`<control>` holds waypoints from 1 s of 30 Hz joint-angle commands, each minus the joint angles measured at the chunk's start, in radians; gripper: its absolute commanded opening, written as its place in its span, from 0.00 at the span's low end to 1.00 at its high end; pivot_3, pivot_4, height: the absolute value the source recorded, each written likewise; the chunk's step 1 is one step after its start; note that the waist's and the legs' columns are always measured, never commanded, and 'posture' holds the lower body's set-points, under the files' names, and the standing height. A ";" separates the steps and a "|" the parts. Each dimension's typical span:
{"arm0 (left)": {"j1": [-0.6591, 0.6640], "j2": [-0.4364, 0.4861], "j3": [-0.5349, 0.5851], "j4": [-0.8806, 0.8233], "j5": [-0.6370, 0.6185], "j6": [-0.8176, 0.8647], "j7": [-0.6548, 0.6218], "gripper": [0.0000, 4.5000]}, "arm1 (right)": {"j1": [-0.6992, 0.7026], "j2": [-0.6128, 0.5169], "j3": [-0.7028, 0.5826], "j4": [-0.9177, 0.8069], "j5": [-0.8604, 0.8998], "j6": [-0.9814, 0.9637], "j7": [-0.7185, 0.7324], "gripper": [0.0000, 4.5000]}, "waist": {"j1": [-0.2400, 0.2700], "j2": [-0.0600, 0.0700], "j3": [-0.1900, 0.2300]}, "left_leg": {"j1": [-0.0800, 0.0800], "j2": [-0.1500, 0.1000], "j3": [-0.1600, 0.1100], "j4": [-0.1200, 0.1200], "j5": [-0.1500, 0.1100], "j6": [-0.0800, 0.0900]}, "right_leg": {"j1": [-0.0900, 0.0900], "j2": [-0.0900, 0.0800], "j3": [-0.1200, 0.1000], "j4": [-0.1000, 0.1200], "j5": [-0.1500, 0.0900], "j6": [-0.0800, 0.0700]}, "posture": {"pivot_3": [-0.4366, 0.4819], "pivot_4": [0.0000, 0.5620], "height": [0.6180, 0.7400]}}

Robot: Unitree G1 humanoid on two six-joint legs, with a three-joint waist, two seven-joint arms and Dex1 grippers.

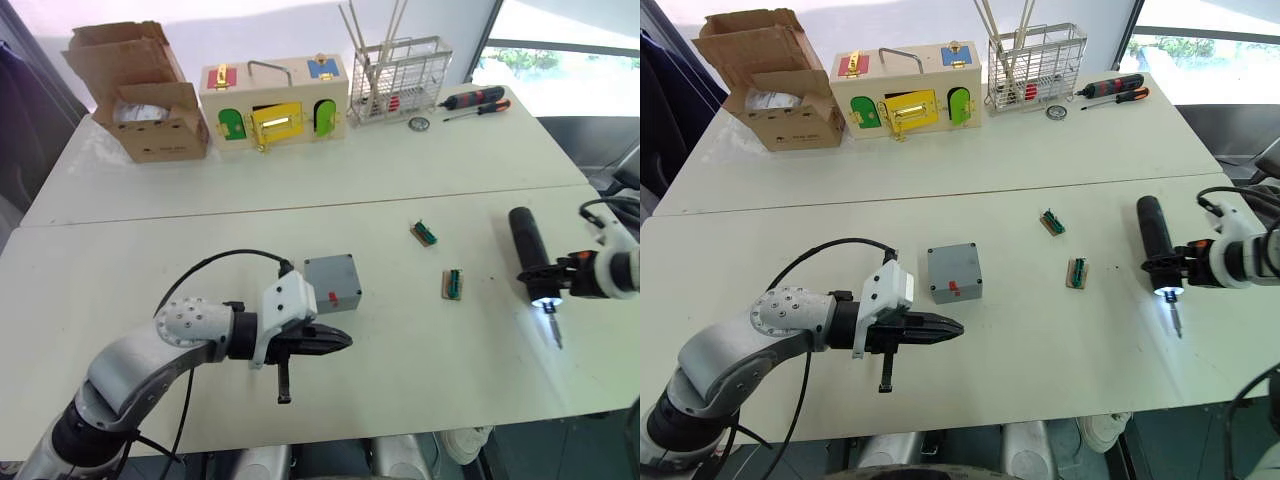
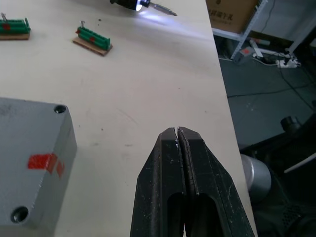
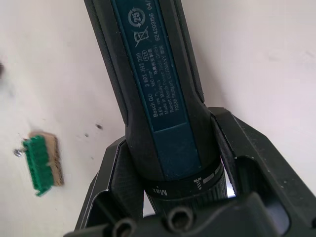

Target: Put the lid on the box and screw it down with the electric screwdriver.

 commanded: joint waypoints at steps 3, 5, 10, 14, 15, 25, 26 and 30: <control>0.012 0.029 0.019 -0.024 -0.009 0.000 0.005 0.00 | -0.043 0.042 0.017 0.062 -0.098 -0.057 0.020 0.41 | 0.000 -0.004 -0.001 | 0.001 0.000 0.000 0.001 -0.001 0.001 | 0.001 0.000 0.000 -0.001 0.001 -0.001 | 0.48 0.27 1.00; 0.025 0.057 0.030 -0.012 0.000 -0.009 -0.010 0.00 | -0.039 0.053 0.022 0.052 -0.110 -0.053 0.039 0.52 | -0.002 -0.006 -0.001 | 0.001 0.000 -0.001 0.001 -0.001 0.001 | 0.002 0.000 0.000 -0.001 0.001 -0.001 | 0.48 0.27 1.00; 0.048 0.104 0.086 0.026 -0.009 -0.030 -0.026 0.00 | -0.030 0.066 0.013 0.026 -0.149 -0.067 0.047 0.92 | -0.002 -0.010 -0.003 | 0.001 0.000 -0.001 0.001 0.000 0.000 | 0.002 0.000 0.000 -0.001 0.001 -0.001 | 0.48 0.27 1.00; 0.058 0.129 0.171 0.082 -0.015 -0.042 -0.029 0.00 | -0.038 0.059 -0.023 -0.006 -0.176 -0.100 0.034 0.99 | 0.000 -0.012 -0.004 | 0.001 0.000 -0.001 0.001 0.000 0.001 | 0.002 0.000 0.000 -0.001 0.001 -0.001 | 0.48 0.27 1.00; 0.060 0.136 0.193 0.099 -0.016 -0.046 -0.033 0.00 | -0.041 0.057 -0.030 -0.018 -0.184 -0.111 0.029 0.99 | 0.001 -0.011 -0.004 | 0.001 0.000 -0.001 0.001 0.000 0.001 | 0.002 0.000 0.000 -0.001 0.001 -0.001 | 0.48 0.27 1.00; 0.092 0.143 0.285 0.245 0.023 -0.102 -0.026 0.00 | 0.102 0.047 -0.170 -0.623 -0.087 -0.175 0.062 0.99 | 0.001 -0.006 -0.001 | 0.000 0.001 -0.002 -0.002 0.001 -0.003 | -0.003 0.000 -0.002 0.001 0.001 0.000 | 0.48 0.27 1.00; 0.094 0.134 0.271 0.254 0.035 -0.107 -0.017 0.00 | 0.136 0.073 -0.184 -0.724 -0.028 -0.150 0.081 0.99 | 0.001 -0.006 -0.001 | 0.000 0.001 -0.002 -0.001 0.001 -0.002 | -0.002 0.000 -0.002 0.001 0.001 0.000 | 0.48 0.27 1.00; 0.071 0.071 0.192 0.306 0.096 -0.142 0.012 0.00 | 0.307 0.148 -0.168 -0.996 0.074 -0.217 0.147 0.99 | 0.005 -0.006 -0.001 | 0.000 0.001 -0.002 0.000 0.000 0.000 | -0.001 0.000 -0.002 0.003 0.002 0.000 | 0.48 0.27 1.00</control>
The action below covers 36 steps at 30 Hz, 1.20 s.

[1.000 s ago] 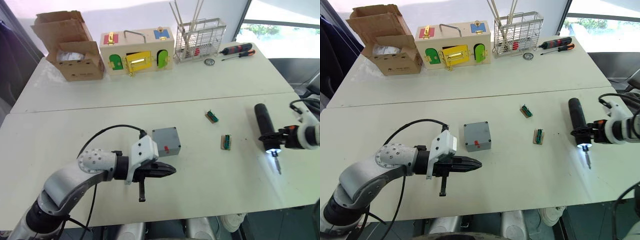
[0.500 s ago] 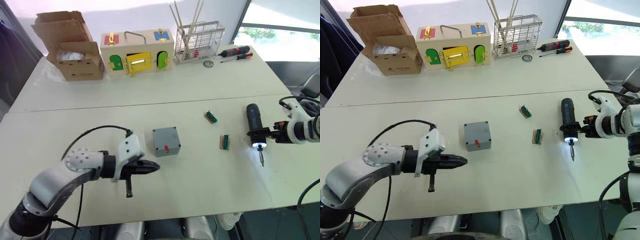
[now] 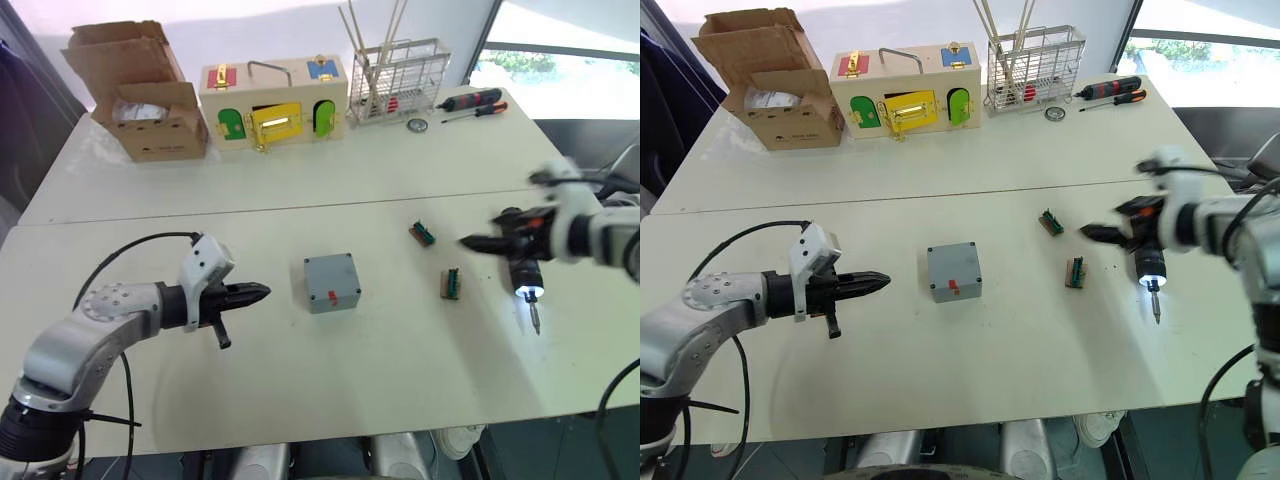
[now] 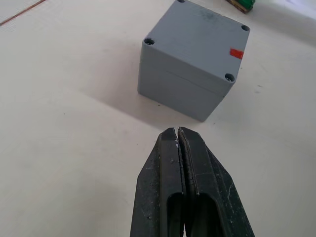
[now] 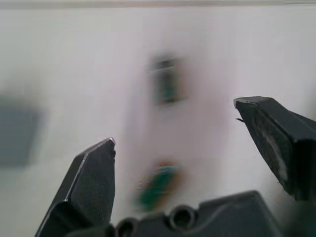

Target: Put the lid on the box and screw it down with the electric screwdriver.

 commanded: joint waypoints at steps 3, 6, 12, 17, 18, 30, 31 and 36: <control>-0.024 -0.067 -0.103 0.056 0.102 -0.073 0.037 0.00 | 0.167 0.045 0.078 -0.248 0.019 -0.134 0.025 0.99 | 0.016 -0.001 0.000 | 0.000 -0.001 0.000 0.000 0.000 0.000 | 0.000 0.000 0.000 0.000 0.000 0.000 | 0.48 0.27 1.00; -0.040 -0.101 -0.143 0.093 0.143 -0.107 0.039 0.00 | 0.195 0.104 0.144 -0.234 -0.019 -0.191 -0.016 0.99 | 0.020 -0.002 0.000 | 0.000 -0.001 0.000 0.001 0.000 0.000 | 0.001 0.000 0.000 0.000 0.001 0.000 | 0.48 0.27 1.00; -0.114 -0.160 -0.217 0.192 0.226 -0.178 0.024 0.00 | 0.187 0.248 0.222 -0.160 -0.077 -0.266 -0.091 0.99 | 0.021 -0.002 -0.001 | 0.000 -0.001 -0.002 0.001 0.003 -0.005 | 0.000 0.000 -0.001 0.000 0.001 -0.001 | 0.48 0.27 1.00; -0.180 -0.210 -0.251 0.288 0.280 -0.247 0.006 0.00 | 0.178 0.308 0.237 -0.151 -0.075 -0.259 -0.115 0.99 | 0.021 -0.002 -0.001 | 0.000 -0.001 -0.001 0.001 0.004 -0.007 | 0.001 0.000 -0.001 0.000 0.001 -0.001 | 0.48 0.27 1.00; -0.186 -0.215 -0.253 0.295 0.283 -0.254 -0.005 0.00 | 0.180 0.315 0.235 -0.160 -0.066 -0.249 -0.117 0.99 | 0.021 -0.002 -0.001 | 0.000 -0.001 -0.001 0.001 0.004 -0.007 | 0.000 0.000 -0.001 0.000 0.001 -0.001 | 0.48 0.27 1.00; -0.319 -0.347 -0.304 0.541 0.388 -0.418 -0.054 0.00 | 0.260 0.335 0.203 -0.382 0.059 -0.066 -0.197 0.99 | 0.020 -0.003 -0.001 | 0.000 -0.001 -0.002 0.001 0.004 -0.007 | 0.001 0.000 -0.001 0.001 0.002 -0.001 | 0.48 0.27 1.00; -0.322 -0.345 -0.303 0.554 0.398 -0.426 -0.056 0.00 | 0.258 0.332 0.201 -0.390 0.059 -0.061 -0.204 0.99 | 0.020 -0.003 -0.001 | 0.000 -0.001 -0.002 0.001 0.004 -0.007 | 0.001 0.000 -0.001 0.001 0.002 -0.001 | 0.48 0.27 1.00; -0.264 -0.244 -0.271 0.520 0.438 -0.425 -0.073 0.00 | 0.233 0.168 0.185 -0.345 -0.037 -0.164 -0.143 0.99 | 0.018 -0.002 -0.001 | 0.000 -0.001 -0.002 0.002 0.004 -0.006 | 0.001 0.000 -0.001 0.000 0.002 -0.001 | 0.48 0.27 1.00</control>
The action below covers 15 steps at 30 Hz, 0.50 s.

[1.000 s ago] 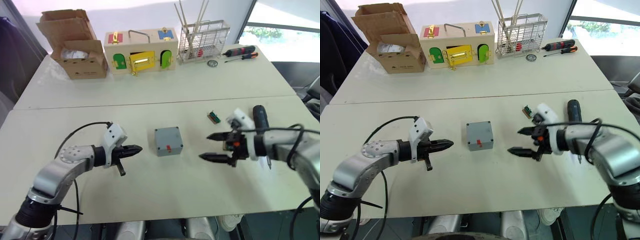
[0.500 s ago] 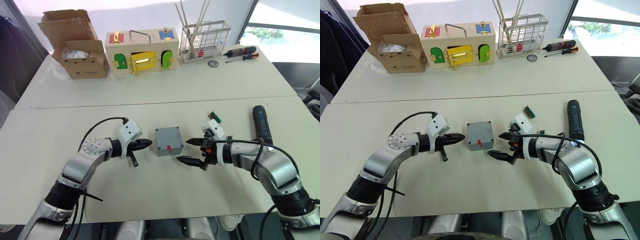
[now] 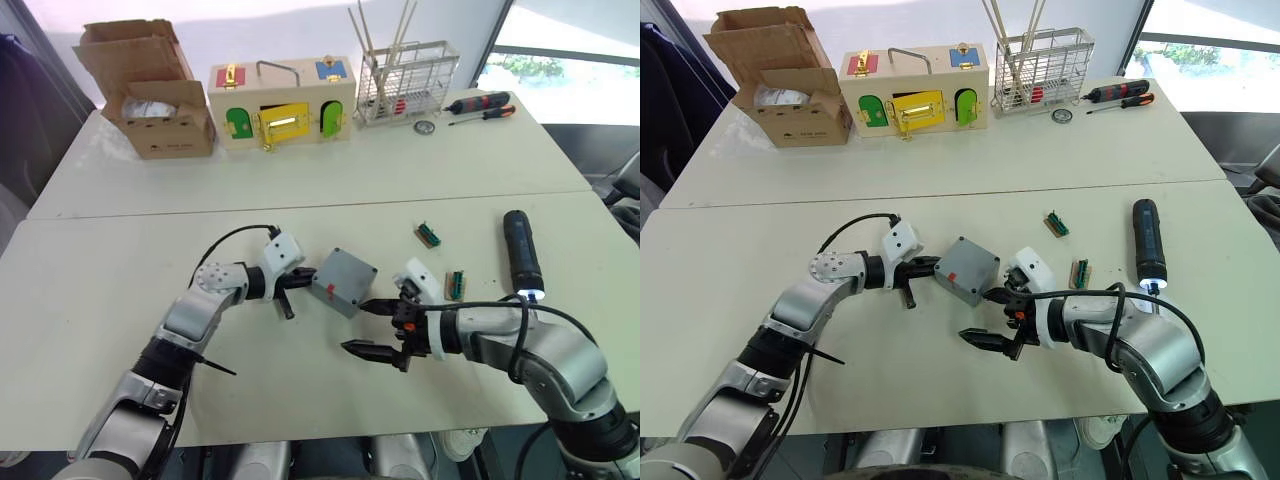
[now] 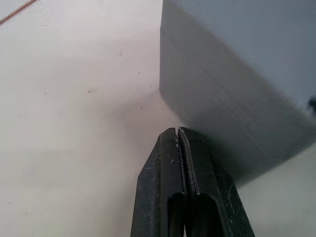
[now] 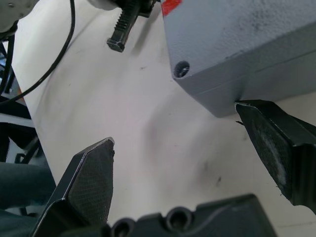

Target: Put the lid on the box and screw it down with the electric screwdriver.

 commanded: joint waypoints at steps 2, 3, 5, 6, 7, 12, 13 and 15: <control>0.094 0.106 0.054 -0.120 -0.007 0.042 -0.033 0.00 | -0.032 -0.137 -0.023 0.072 -0.119 -0.190 0.079 0.99 | -0.007 -0.001 -0.001 | 0.000 0.000 0.001 0.000 -0.002 0.003 | 0.000 0.000 0.000 0.000 0.000 0.000 | 0.48 0.27 1.00; 0.120 0.123 0.063 -0.162 -0.022 0.065 -0.039 0.00 | -0.040 -0.147 -0.016 0.104 -0.139 -0.239 0.097 0.99 | -0.010 -0.001 -0.001 | 0.001 0.000 0.001 -0.001 -0.002 0.003 | 0.000 0.000 0.000 0.000 0.000 0.000 | 0.48 0.27 1.00; 0.176 0.154 0.078 -0.256 -0.056 0.120 -0.050 0.00 | -0.058 -0.157 0.002 0.164 -0.170 -0.316 0.142 0.99 | -0.015 -0.001 -0.001 | 0.001 0.001 0.001 -0.001 -0.002 0.003 | 0.000 0.001 0.000 0.000 0.000 0.000 | 0.48 0.27 1.00; 0.207 0.168 0.083 -0.310 -0.076 0.150 -0.057 0.00 | -0.070 -0.156 0.015 0.199 -0.192 -0.363 0.166 0.99 | -0.019 -0.001 -0.001 | 0.001 0.002 0.000 -0.002 -0.002 0.003 | 0.000 0.001 0.000 0.000 0.000 0.000 | 0.48 0.27 1.00; 0.238 0.177 0.089 -0.363 -0.100 0.184 -0.060 0.00 | -0.085 -0.154 0.035 0.236 -0.218 -0.411 0.190 0.99 | -0.021 -0.001 -0.001 | 0.001 0.002 0.000 -0.002 -0.002 0.003 | 0.000 0.001 0.000 0.000 0.000 0.000 | 0.48 0.27 1.00; 0.295 0.147 0.067 -0.476 -0.143 0.273 -0.025 0.00 | -0.163 -0.105 0.112 0.406 -0.282 -0.600 0.327 0.99 | -0.019 -0.001 -0.001 | 0.001 0.001 0.001 -0.001 -0.002 0.003 | 0.001 0.000 0.001 0.000 0.000 0.000 | 0.48 0.27 1.00; 0.293 0.135 0.057 -0.477 -0.139 0.279 -0.016 0.00 | -0.178 -0.093 0.125 0.437 -0.294 -0.632 0.351 0.99 | -0.018 -0.001 -0.001 | 0.001 0.001 0.001 -0.001 -0.002 0.003 | 0.001 0.000 0.001 0.000 0.000 0.000 | 0.48 0.27 1.00; 0.286 0.111 0.043 -0.475 -0.132 0.286 -0.001 0.00 | -0.203 -0.068 0.140 0.488 -0.311 -0.678 0.385 0.99 | -0.018 -0.001 -0.001 | 0.001 0.001 0.000 -0.001 -0.002 0.003 | 0.001 0.000 0.000 0.000 0.000 0.000 | 0.48 0.27 1.00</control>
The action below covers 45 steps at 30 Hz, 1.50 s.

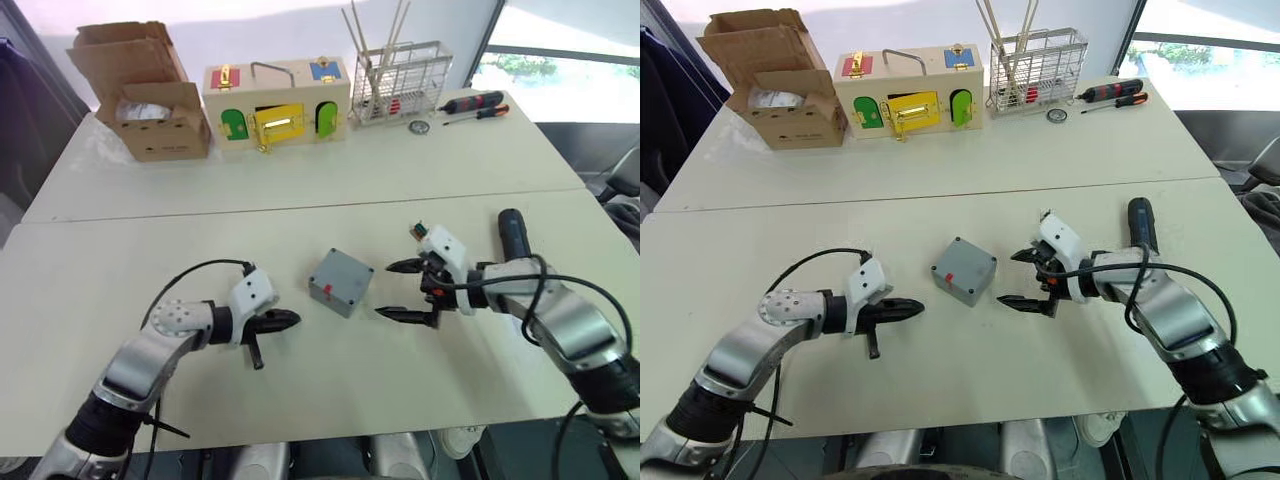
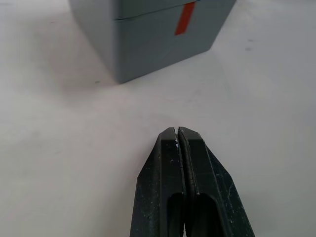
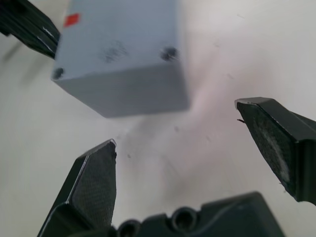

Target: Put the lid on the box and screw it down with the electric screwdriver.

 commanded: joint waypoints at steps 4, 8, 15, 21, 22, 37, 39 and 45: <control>-0.043 -0.055 -0.044 0.013 0.024 -0.015 0.046 0.00 | -0.061 0.071 0.025 0.083 -0.027 -0.090 0.087 0.99 | -0.002 0.000 0.000 | 0.000 0.000 0.000 0.000 0.002 -0.004 | 0.000 0.000 0.000 -0.001 0.000 0.000 | 0.48 0.27 1.00; -0.091 -0.093 -0.045 0.089 0.065 -0.058 0.085 0.00 | -0.031 0.069 0.025 0.025 -0.024 -0.048 0.101 0.99 | 0.000 0.000 0.000 | 0.000 0.000 0.000 0.000 0.003 -0.005 | 0.000 0.000 0.000 0.000 0.000 0.000 | 0.48 0.27 1.00; -0.113 -0.135 -0.040 0.150 0.089 -0.101 0.124 0.00 | 0.053 0.066 -0.011 -0.124 0.006 0.058 0.047 0.99 | 0.003 0.000 0.000 | 0.000 0.000 -0.001 0.000 0.003 -0.005 | 0.000 0.000 0.000 0.000 0.000 0.000 | 0.48 0.27 1.00; -0.133 -0.150 -0.030 0.181 0.102 -0.127 0.142 0.00 | 0.097 0.085 -0.038 -0.208 0.017 0.133 -0.006 0.99 | 0.015 0.000 0.000 | 0.000 0.000 -0.001 0.000 0.003 -0.005 | 0.000 0.000 0.000 0.001 0.000 0.000 | 0.48 0.27 1.00; -0.136 -0.152 -0.029 0.186 0.103 -0.131 0.143 0.00 | 0.100 0.088 -0.040 -0.216 0.018 0.142 -0.011 0.99 | 0.016 0.000 -0.001 | 0.000 0.000 -0.001 0.000 0.003 -0.005 | 0.000 0.000 0.000 0.001 0.000 0.000 | 0.48 0.27 1.00; -0.122 -0.169 -0.036 0.169 0.096 -0.132 0.134 0.00 | 0.129 0.074 -0.021 -0.230 -0.025 0.175 -0.041 0.99 | 0.019 0.000 -0.001 | 0.000 -0.001 -0.001 0.000 0.003 -0.005 | 0.000 0.000 0.000 0.001 0.000 0.000 | 0.48 0.27 1.00; -0.101 -0.161 -0.042 0.142 0.087 -0.118 0.120 0.00 | 0.127 0.070 -0.028 -0.218 -0.032 0.161 -0.042 0.99 | 0.018 0.000 -0.001 | 0.000 -0.001 -0.001 0.000 0.003 -0.005 | 0.000 0.000 0.000 0.001 0.000 0.000 | 0.48 0.27 1.00; -0.067 -0.150 -0.042 0.095 0.079 -0.092 0.100 0.00 | 0.117 0.064 -0.051 -0.203 -0.029 0.157 -0.050 0.99 | 0.020 0.000 -0.001 | 0.000 -0.001 -0.001 0.000 0.003 -0.005 | 0.000 0.000 0.000 0.001 0.000 0.000 | 0.48 0.27 1.00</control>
